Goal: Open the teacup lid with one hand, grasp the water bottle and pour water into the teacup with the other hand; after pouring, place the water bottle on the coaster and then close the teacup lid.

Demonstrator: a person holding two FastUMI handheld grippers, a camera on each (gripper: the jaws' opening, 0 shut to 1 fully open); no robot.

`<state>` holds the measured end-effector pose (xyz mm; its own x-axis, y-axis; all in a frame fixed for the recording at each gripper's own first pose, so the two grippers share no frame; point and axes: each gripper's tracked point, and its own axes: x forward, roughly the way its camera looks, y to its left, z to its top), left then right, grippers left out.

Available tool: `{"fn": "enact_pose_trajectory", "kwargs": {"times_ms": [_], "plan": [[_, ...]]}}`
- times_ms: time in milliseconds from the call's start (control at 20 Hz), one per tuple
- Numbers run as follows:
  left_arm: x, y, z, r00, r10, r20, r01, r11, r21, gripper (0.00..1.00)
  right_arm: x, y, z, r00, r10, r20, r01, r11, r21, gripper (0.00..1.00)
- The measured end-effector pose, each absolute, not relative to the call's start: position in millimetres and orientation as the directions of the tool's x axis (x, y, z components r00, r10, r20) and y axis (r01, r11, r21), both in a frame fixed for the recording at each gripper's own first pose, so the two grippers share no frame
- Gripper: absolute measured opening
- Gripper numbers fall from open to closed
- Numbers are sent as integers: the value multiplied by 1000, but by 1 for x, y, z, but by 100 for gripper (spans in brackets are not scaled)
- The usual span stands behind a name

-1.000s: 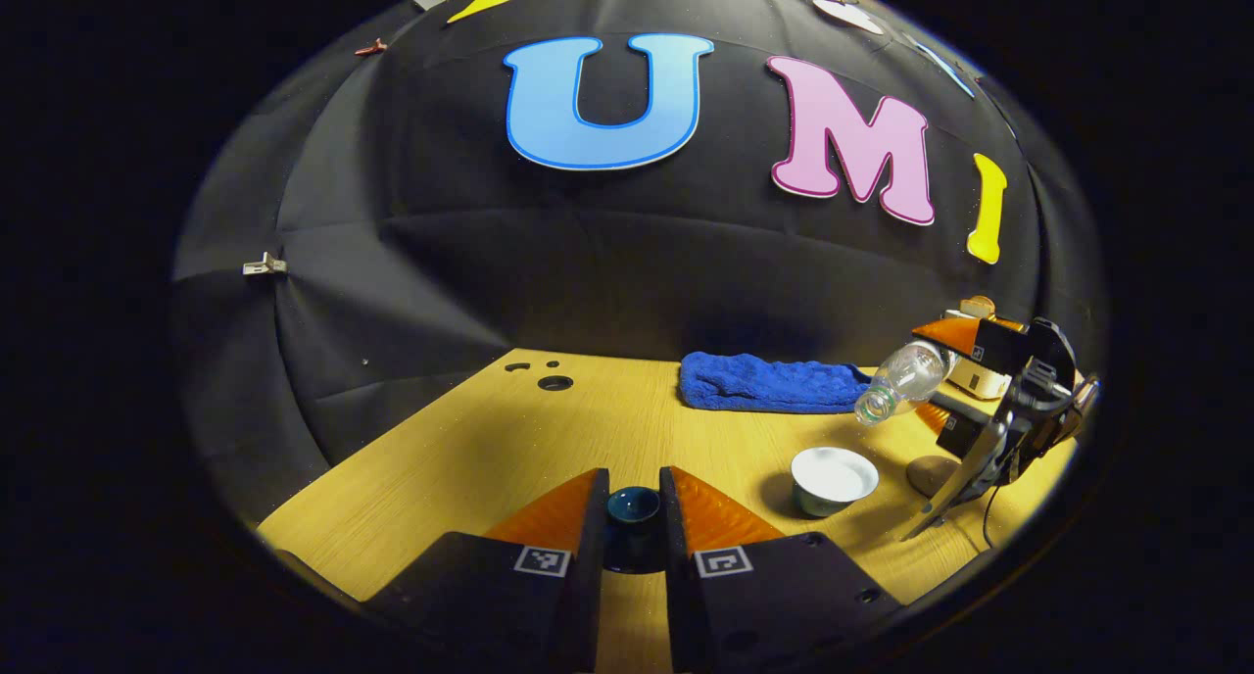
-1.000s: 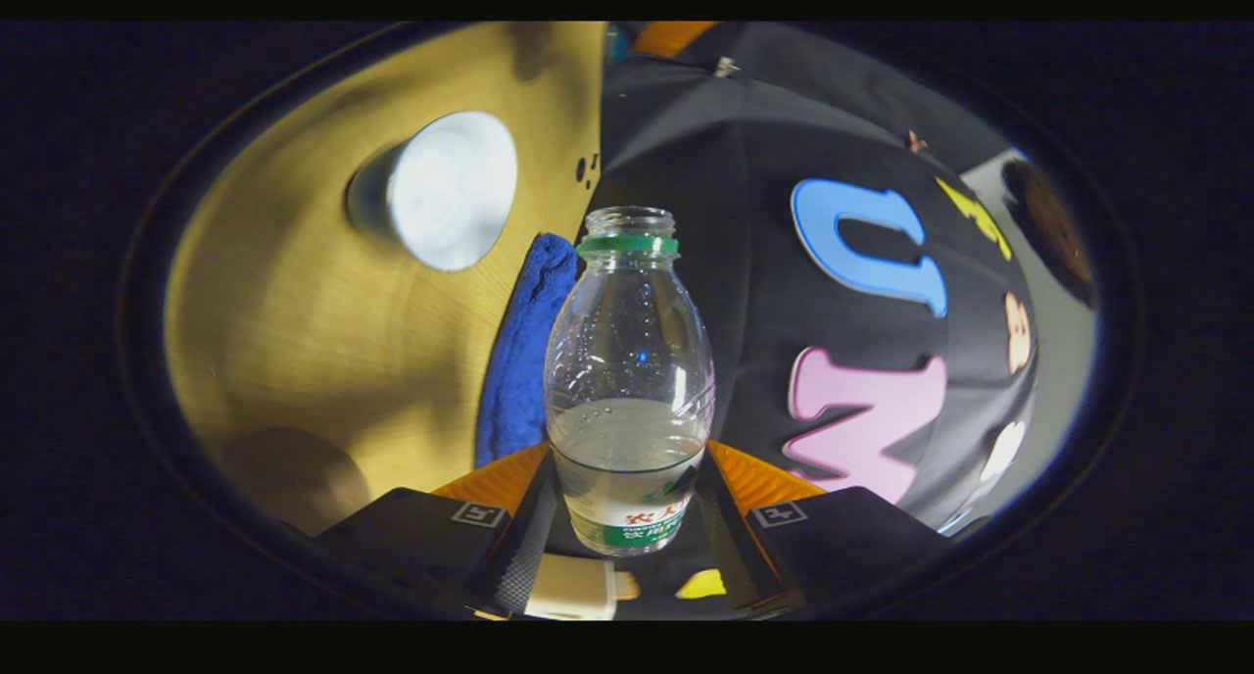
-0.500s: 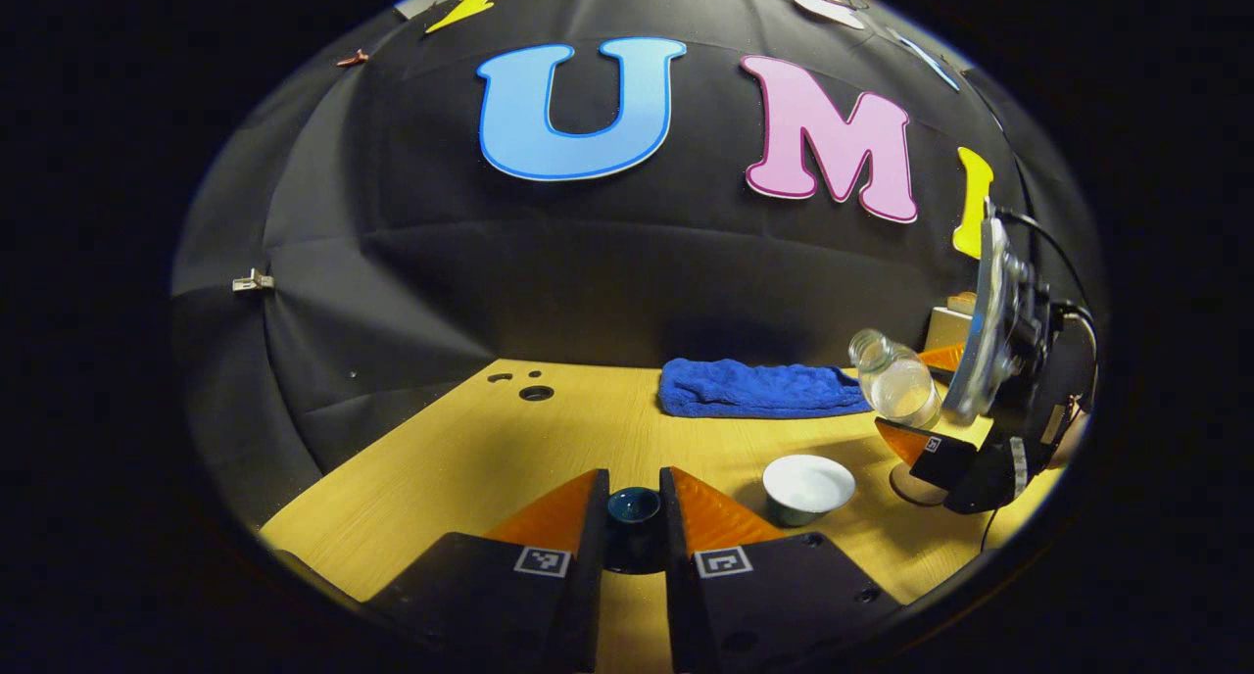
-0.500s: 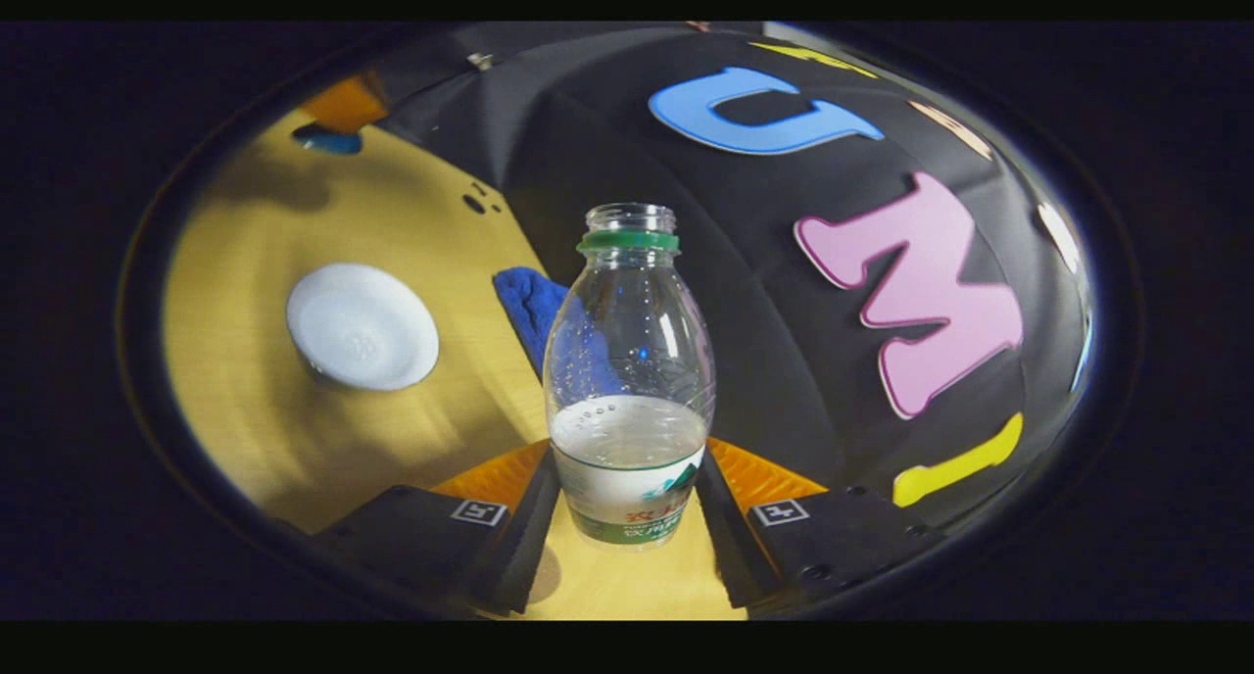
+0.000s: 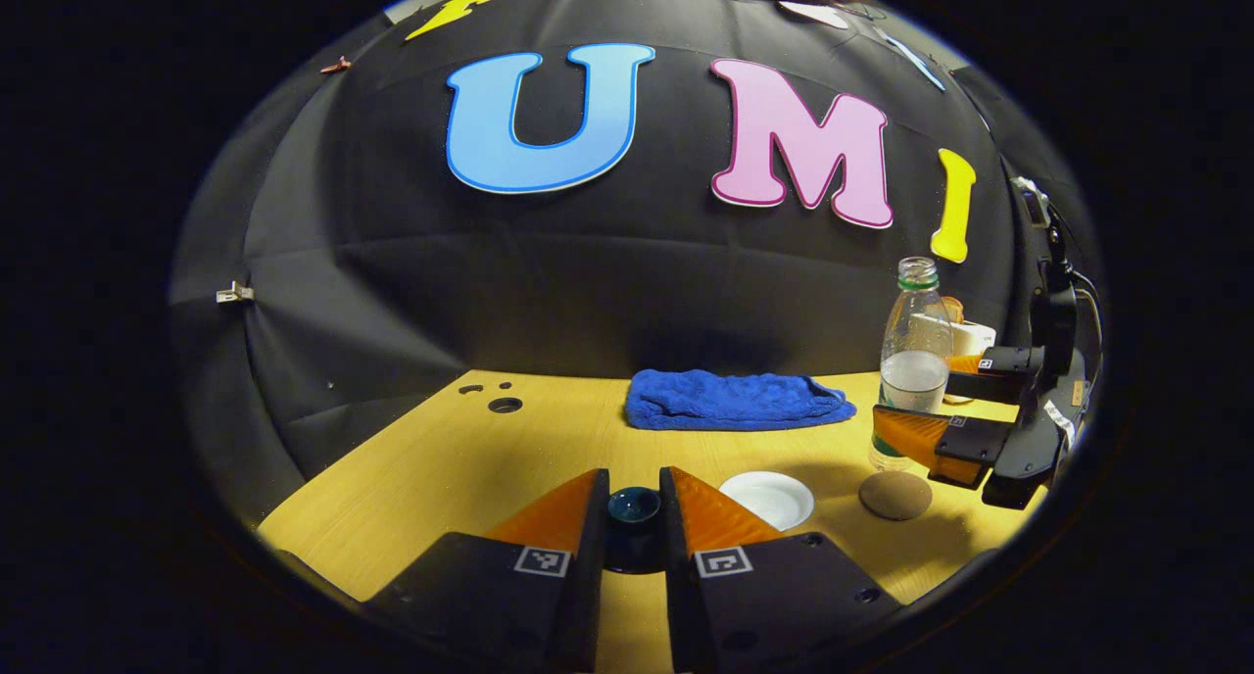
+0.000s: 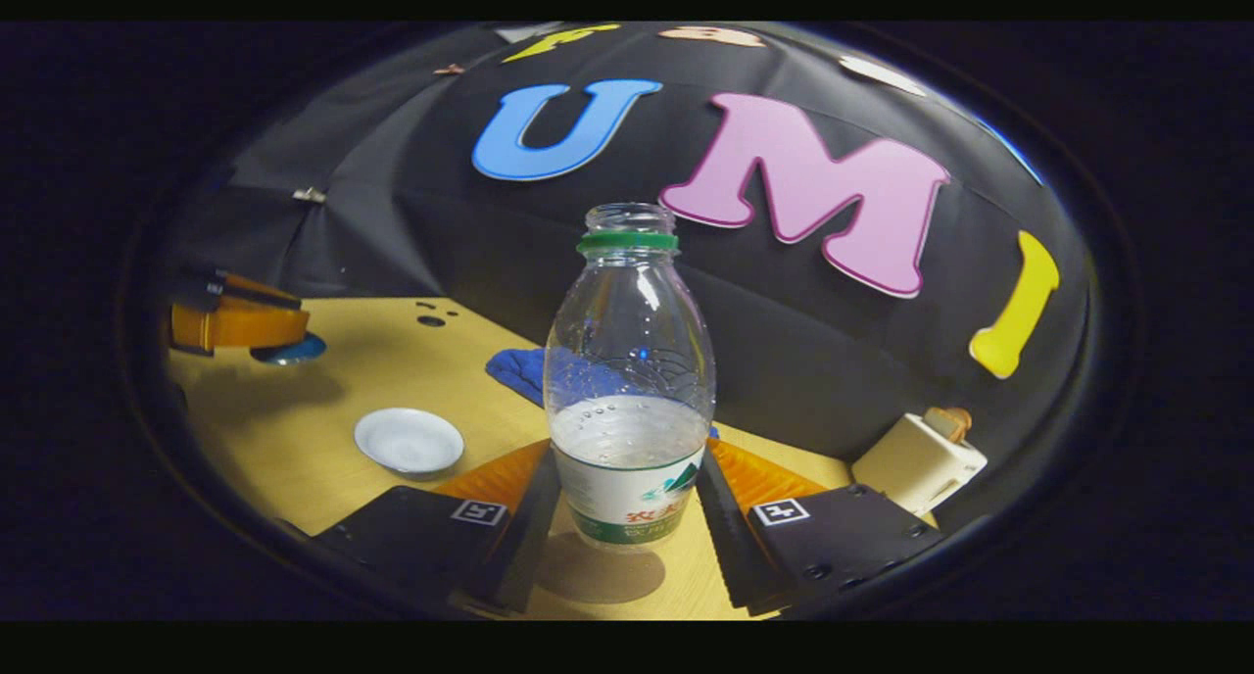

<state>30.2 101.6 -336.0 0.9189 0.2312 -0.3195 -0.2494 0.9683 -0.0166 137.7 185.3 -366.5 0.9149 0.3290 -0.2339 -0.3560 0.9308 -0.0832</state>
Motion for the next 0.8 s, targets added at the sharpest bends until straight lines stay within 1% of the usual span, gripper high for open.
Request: {"fn": "enact_pose_trajectory", "kwargs": {"times_ms": [50,100,150,250,300,350,400,450,500,550,700,750,800], "plan": [[32,99,-335,920,229,-319,-246,969,-13,32,138,189,-369,910,341,-236,-360,932,-40,76],[34,96,-335,921,227,-317,-242,970,-8,28,138,189,-370,907,348,-236,-360,933,-7,76],[35,92,-334,923,222,-315,-235,972,-3,31,139,190,-370,906,351,-236,-357,934,18,73],[39,85,-332,927,211,-310,-220,975,6,32,140,190,-374,907,347,-238,-344,937,56,73],[41,80,-332,929,203,-310,-211,977,8,28,141,191,-374,906,348,-240,-340,937,76,73],[43,75,-331,931,194,-310,-202,979,8,31,142,192,-374,906,349,-239,-336,937,93,73],[43,72,-332,931,187,-312,-195,981,5,31,141,196,-374,903,357,-238,-340,934,111,73],[44,68,-332,932,182,-314,-190,982,3,31,141,194,-379,902,359,-239,-339,933,123,75],[45,66,-333,932,179,-316,-188,982,4,35,140,190,-382,904,355,-239,-333,934,131,73],[45,64,-333,932,178,-316,-186,983,5,31,141,188,-385,905,352,-239,-327,935,140,76],[46,59,-334,932,179,-316,-184,983,13,31,135,186,-395,901,353,-253,-315,932,180,76],[48,57,-334,932,177,-317,-183,983,12,28,134,188,-396,898,360,-254,-316,928,199,76],[48,56,-335,932,176,-318,-182,983,11,32,134,189,-398,895,366,-256,-317,924,215,76]]}}
